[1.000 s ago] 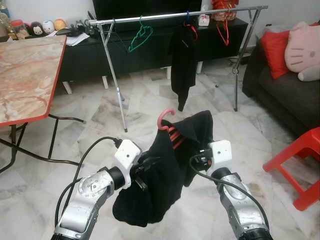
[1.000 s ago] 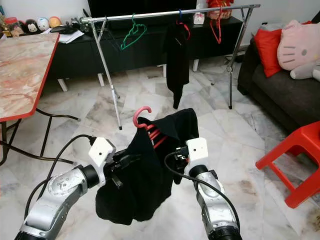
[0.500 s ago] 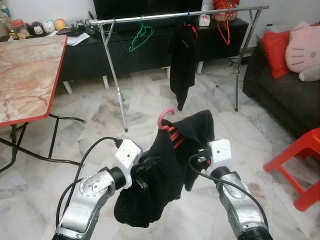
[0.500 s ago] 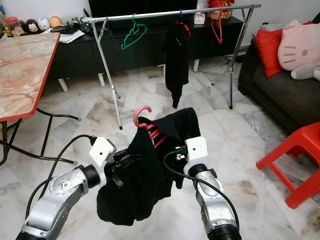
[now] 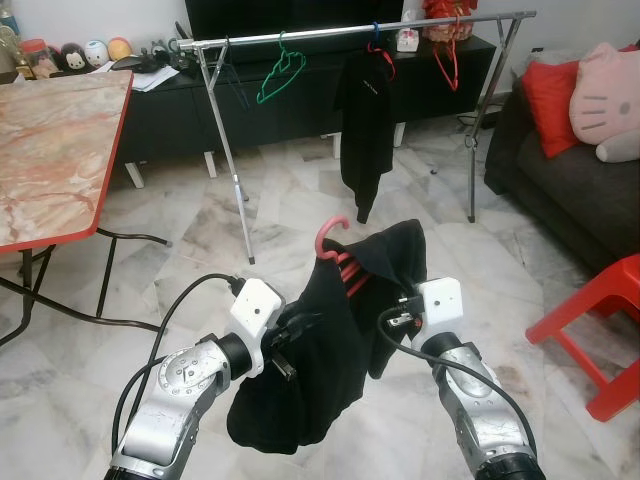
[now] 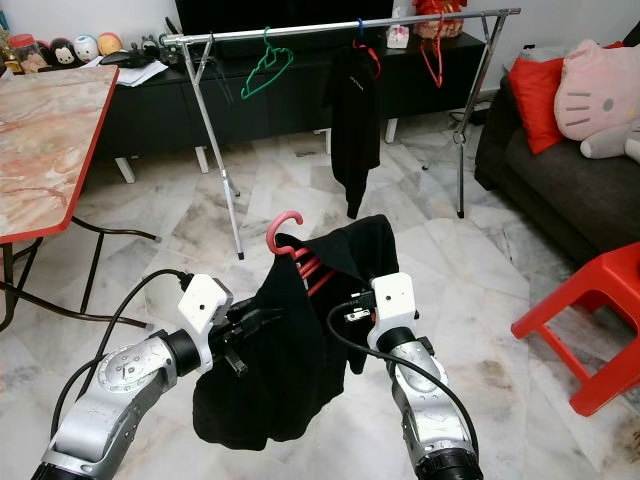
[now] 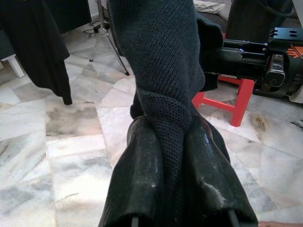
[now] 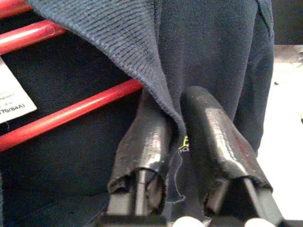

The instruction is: Hang hanger

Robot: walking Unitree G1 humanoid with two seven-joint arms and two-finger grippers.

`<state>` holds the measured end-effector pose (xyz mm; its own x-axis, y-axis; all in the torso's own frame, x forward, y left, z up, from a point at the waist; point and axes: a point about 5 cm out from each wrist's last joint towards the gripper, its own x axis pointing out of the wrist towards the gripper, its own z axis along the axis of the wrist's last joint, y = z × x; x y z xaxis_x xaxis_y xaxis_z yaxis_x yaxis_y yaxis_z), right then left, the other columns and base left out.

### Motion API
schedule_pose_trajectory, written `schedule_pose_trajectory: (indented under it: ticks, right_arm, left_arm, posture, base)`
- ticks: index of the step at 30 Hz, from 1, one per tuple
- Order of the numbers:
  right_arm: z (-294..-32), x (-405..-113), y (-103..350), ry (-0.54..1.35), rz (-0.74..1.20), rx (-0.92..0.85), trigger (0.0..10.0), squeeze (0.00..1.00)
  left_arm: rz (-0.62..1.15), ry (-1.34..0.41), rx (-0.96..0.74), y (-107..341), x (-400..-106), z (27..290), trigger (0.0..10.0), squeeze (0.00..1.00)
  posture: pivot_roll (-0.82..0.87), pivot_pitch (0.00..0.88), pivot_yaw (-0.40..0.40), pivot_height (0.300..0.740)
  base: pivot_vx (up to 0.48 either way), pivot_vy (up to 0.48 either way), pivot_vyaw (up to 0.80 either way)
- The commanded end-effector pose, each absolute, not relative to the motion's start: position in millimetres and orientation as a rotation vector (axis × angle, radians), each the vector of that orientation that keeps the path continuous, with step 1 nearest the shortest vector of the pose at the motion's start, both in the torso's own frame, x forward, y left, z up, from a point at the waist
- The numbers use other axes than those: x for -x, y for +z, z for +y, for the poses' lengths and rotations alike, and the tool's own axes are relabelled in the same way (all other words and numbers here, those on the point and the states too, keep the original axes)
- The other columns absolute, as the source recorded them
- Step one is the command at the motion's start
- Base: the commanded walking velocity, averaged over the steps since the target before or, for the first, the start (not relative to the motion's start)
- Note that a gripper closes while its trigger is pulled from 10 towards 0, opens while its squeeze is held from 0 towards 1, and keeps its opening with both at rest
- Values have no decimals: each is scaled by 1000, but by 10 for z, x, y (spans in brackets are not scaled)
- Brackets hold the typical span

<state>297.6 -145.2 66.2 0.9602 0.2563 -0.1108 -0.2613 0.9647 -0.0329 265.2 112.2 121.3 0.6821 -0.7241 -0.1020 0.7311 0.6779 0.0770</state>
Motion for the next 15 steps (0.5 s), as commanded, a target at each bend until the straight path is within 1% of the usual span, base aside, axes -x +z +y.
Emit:
schedule_pose_trajectory:
  ticks: [1, 11, 15]
  right_arm:
    - [-1445, -3002, 677, 265, 100, 51, 0, 0]
    - [-1429, -3014, 687, 267, 96, 48, 0, 0]
    - [-1431, -3023, 712, 266, 87, 47, 0, 0]
  left_arm:
    - [19, -833, -114, 1324, -2652, 1088, 10000, 0]
    - [26, -819, -118, 1295, -2665, 1102, 10000, 0]
    - [24, -793, -110, 1295, -2686, 1129, 10000, 0]
  posture:
    - [-111, 33, -1, 740]
    - [-111, 30, -3, 740]
    - [-115, 44, -4, 740]
  base:
    - [0, 0, 0]
    - [0, 0, 0]
    - [0, 0, 0]
